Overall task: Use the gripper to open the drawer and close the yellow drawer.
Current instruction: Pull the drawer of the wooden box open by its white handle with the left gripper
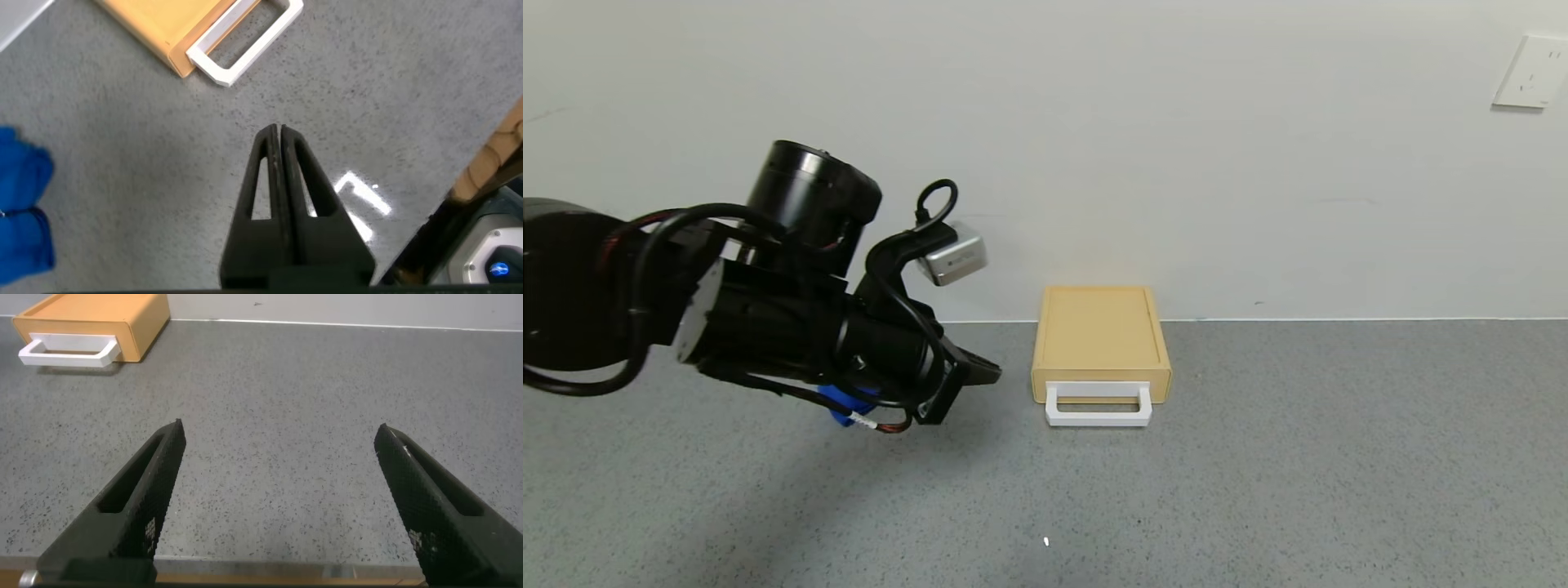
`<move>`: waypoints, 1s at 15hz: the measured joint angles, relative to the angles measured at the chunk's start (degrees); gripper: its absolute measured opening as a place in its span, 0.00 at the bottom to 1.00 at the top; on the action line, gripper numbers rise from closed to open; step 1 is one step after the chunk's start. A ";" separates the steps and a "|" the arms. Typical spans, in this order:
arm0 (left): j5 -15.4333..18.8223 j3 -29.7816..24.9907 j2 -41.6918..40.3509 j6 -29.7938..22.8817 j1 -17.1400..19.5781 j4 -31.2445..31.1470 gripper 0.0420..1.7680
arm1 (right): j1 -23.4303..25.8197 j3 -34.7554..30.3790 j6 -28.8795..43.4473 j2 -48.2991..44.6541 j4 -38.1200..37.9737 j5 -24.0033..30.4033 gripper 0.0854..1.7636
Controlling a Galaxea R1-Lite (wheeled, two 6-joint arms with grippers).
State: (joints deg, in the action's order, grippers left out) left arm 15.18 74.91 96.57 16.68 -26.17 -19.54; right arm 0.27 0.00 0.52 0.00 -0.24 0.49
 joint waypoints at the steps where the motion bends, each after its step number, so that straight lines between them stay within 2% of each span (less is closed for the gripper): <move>1: 0.45 1.50 2.27 1.87 -0.20 -0.05 0.04 | 0.00 0.00 0.00 0.00 -0.02 0.00 0.96; 4: 1.05 7.72 9.65 3.80 -1.99 -0.07 0.04 | 0.00 0.00 0.00 0.00 -0.02 0.02 0.96; 11: 1.07 22.22 25.06 4.40 -7.34 -0.33 0.04 | 0.00 0.00 0.00 0.00 -0.02 0.04 0.96; 15: 1.30 27.45 32.04 9.25 -7.97 -0.72 0.04 | 0.00 0.00 0.00 0.00 -0.02 0.02 0.96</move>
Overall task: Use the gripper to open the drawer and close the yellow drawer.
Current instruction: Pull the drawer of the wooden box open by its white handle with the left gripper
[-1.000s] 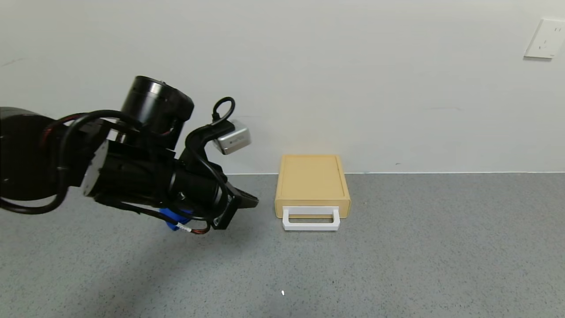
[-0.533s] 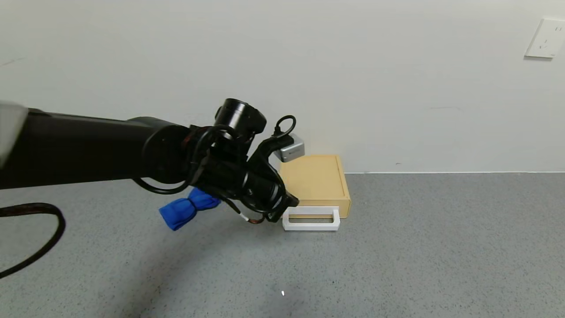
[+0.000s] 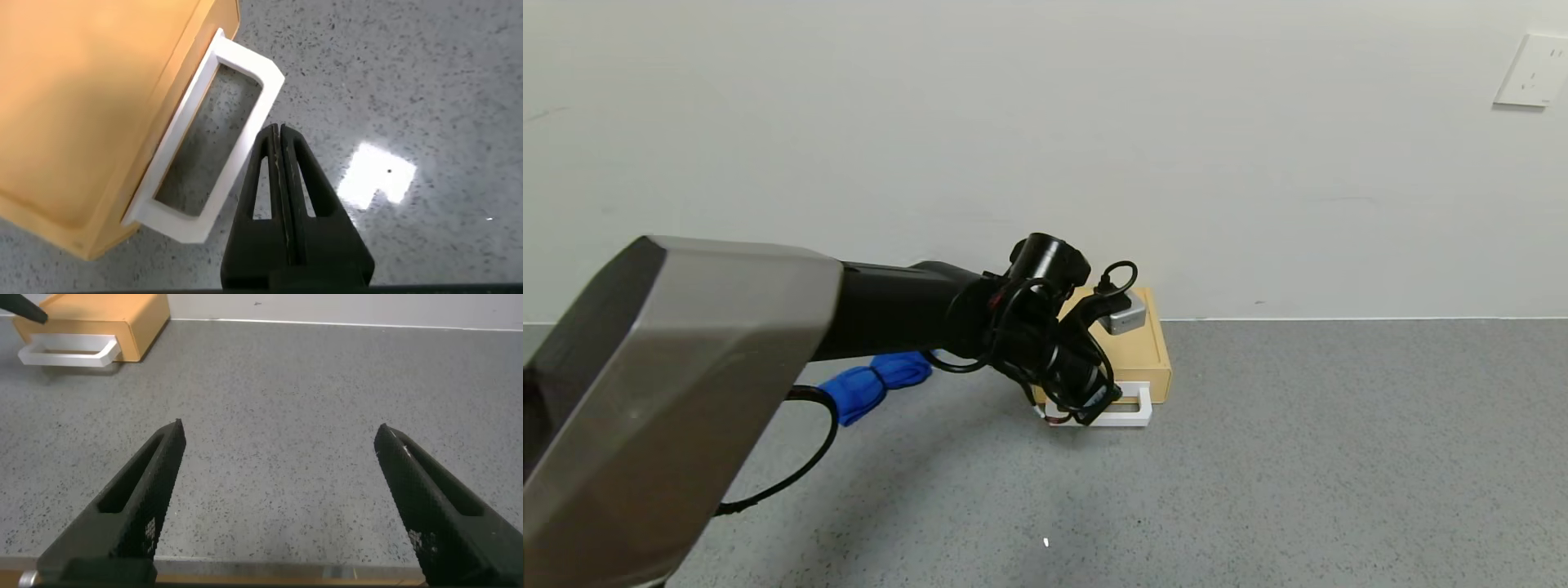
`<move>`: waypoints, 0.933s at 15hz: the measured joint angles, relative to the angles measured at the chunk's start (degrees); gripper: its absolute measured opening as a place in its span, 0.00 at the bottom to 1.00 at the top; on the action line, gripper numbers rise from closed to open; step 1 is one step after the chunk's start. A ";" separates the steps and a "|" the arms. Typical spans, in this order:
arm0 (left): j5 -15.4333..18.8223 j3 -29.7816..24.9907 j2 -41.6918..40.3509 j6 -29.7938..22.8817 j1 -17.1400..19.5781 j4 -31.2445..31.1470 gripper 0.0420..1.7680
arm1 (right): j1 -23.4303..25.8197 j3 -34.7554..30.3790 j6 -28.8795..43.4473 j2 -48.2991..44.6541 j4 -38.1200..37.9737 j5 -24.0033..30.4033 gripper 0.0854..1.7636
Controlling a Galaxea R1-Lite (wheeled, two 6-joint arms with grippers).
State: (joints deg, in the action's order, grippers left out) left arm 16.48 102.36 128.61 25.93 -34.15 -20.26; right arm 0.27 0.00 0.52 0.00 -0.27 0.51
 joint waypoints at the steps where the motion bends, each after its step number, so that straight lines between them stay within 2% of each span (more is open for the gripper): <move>1: 0.27 0.66 1.21 2.62 0.06 -0.16 0.04 | 0.00 0.00 0.00 0.00 0.02 0.00 0.96; 3: 0.51 1.85 3.15 6.51 0.24 -0.96 0.04 | 0.00 0.00 0.00 0.00 0.00 0.01 0.96; 5: 0.44 4.14 4.60 7.89 0.24 -4.01 0.04 | 0.00 0.00 0.00 0.00 0.02 0.00 0.96; 9: 0.16 9.52 7.63 8.46 0.57 -5.84 0.04 | 0.00 0.00 -0.01 0.00 0.02 0.00 0.96; 14: -0.15 10.75 9.90 9.59 1.13 -5.14 0.04 | 0.00 0.00 0.00 0.00 0.00 0.00 0.96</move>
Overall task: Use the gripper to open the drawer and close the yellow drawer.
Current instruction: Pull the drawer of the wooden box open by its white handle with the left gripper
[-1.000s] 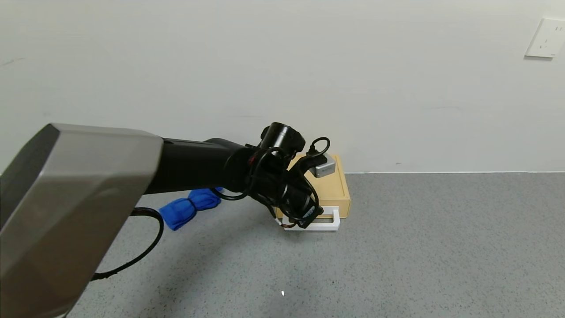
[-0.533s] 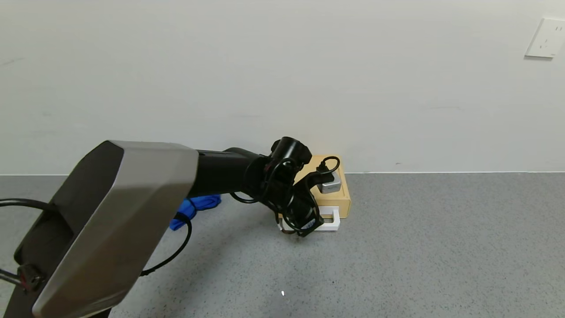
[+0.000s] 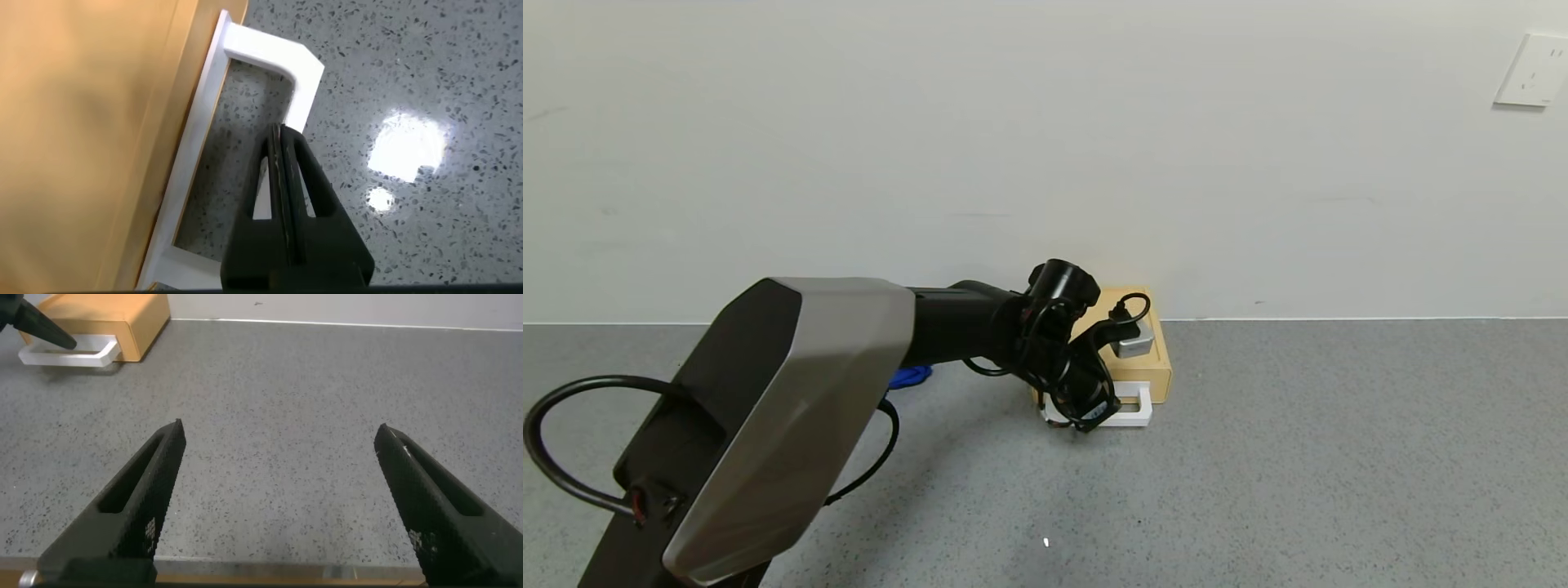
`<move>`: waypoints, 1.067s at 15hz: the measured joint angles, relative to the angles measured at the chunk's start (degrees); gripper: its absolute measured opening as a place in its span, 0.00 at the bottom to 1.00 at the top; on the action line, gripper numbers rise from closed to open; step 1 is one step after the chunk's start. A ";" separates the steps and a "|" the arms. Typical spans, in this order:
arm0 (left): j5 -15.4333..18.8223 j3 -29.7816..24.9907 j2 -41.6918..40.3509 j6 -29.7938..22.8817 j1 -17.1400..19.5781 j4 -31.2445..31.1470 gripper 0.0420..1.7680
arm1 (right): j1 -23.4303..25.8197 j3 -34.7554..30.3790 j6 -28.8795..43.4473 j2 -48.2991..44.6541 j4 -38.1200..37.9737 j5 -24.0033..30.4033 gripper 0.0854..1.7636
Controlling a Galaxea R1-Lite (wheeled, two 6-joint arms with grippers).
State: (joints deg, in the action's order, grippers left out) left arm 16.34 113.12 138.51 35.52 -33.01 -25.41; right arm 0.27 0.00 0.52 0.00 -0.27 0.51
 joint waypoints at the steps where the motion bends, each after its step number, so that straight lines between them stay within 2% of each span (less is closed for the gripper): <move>1: -0.05 0.04 0.33 0.15 0.11 -0.02 0.04 | 0.00 0.00 0.00 0.00 0.00 0.00 0.96; 6: -0.05 0.11 1.56 0.24 0.82 3.44 0.04 | 0.00 0.00 -0.01 0.00 0.00 0.00 0.96; 16: -1.18 -0.24 2.78 -1.13 0.63 3.02 0.04 | 0.00 0.00 0.00 0.00 0.02 0.00 0.96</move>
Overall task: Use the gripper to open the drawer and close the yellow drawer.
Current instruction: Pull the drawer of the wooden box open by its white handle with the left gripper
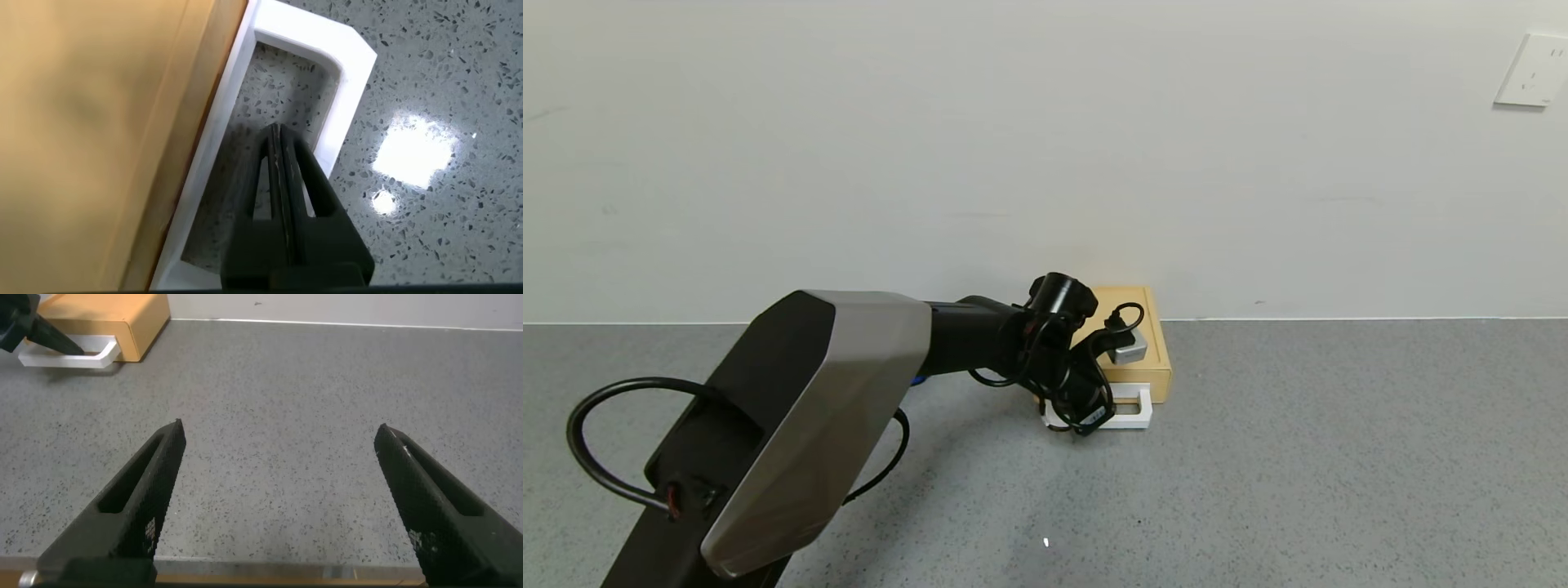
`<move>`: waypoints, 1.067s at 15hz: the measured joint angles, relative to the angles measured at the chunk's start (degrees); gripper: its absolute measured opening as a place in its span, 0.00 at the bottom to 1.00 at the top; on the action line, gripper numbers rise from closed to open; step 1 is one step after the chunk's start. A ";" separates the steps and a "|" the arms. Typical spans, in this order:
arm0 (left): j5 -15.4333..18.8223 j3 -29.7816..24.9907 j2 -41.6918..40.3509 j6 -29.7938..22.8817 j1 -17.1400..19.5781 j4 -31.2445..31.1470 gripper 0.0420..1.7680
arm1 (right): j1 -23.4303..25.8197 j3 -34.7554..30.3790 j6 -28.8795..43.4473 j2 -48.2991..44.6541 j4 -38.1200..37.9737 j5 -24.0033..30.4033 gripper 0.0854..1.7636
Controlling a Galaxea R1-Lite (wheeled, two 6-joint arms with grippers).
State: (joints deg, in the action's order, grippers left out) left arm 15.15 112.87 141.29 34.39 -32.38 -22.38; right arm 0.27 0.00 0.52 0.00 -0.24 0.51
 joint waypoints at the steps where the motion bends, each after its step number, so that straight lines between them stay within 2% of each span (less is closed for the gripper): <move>1: 0.02 -0.09 -0.02 -0.40 -0.06 -0.16 0.04 | 0.00 0.00 0.00 0.00 -0.02 0.00 0.96; 5: 0.30 -0.26 -0.68 -2.36 -0.44 -3.94 0.04 | 0.00 0.00 -0.01 0.00 -0.02 0.00 0.96; 11: 0.24 -3.39 -2.34 -7.05 -2.12 -4.22 0.04 | 0.00 0.00 -0.01 0.00 -0.02 0.00 0.96; 16: 0.06 -6.92 -4.13 -8.96 -3.40 -4.18 0.04 | 0.00 0.00 0.00 0.00 0.00 0.00 0.96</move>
State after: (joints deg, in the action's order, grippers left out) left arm 15.21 105.95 137.16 25.43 -35.78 -26.56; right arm 0.27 0.00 0.52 0.00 -0.24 0.51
